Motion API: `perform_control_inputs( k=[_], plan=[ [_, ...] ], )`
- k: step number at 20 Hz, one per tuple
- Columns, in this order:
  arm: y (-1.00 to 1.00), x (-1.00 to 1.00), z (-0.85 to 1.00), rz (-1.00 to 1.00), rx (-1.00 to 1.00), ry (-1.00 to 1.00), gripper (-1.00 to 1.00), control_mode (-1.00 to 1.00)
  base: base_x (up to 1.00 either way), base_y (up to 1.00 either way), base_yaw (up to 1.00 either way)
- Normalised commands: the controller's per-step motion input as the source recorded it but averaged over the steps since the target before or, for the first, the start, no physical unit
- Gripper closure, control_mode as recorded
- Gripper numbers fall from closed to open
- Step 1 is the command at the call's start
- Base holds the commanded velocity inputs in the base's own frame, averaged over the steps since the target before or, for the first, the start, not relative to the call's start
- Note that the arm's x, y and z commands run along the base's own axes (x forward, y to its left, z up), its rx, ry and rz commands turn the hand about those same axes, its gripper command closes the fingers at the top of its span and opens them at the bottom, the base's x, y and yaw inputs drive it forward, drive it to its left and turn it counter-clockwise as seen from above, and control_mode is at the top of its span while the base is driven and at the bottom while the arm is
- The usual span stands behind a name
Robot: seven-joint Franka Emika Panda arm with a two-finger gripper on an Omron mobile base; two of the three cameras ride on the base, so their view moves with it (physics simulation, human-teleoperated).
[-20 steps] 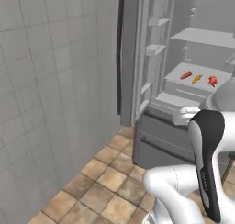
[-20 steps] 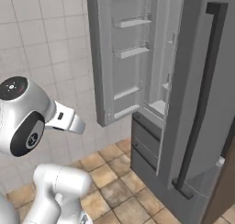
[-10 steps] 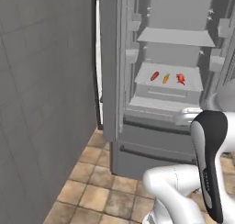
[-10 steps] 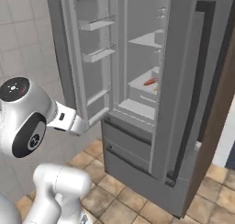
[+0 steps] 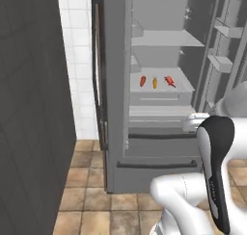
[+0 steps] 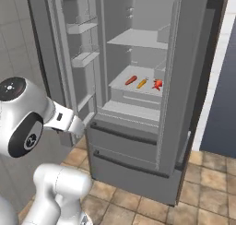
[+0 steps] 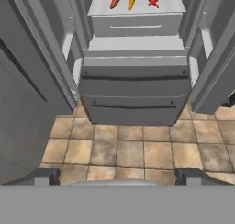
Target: Place one carrot and one fish in each tupperware on the nearby counter, to pack two identical lunches.
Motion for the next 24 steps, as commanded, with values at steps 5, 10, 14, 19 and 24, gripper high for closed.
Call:
perform_control_inputs(
  k=[5,10,14,19,24],
  plan=[
    [0.00,0.00,0.00,0.00,0.00,0.00,-1.00,1.00,0.09,0.00,-0.15],
    [0.00,0.00,0.00,0.00,0.00,0.00,-1.00,1.00,0.81,0.00,0.00],
    [0.00,0.00,0.00,0.00,0.00,0.00,-1.00,1.00,0.89,0.00,0.00],
    [0.00,0.00,0.00,0.00,0.00,0.00,-1.00,1.00,0.68,0.00,0.00],
    [0.00,0.00,0.00,0.00,0.00,0.00,-1.00,1.00,0.16,-0.04,0.00]
  ],
)
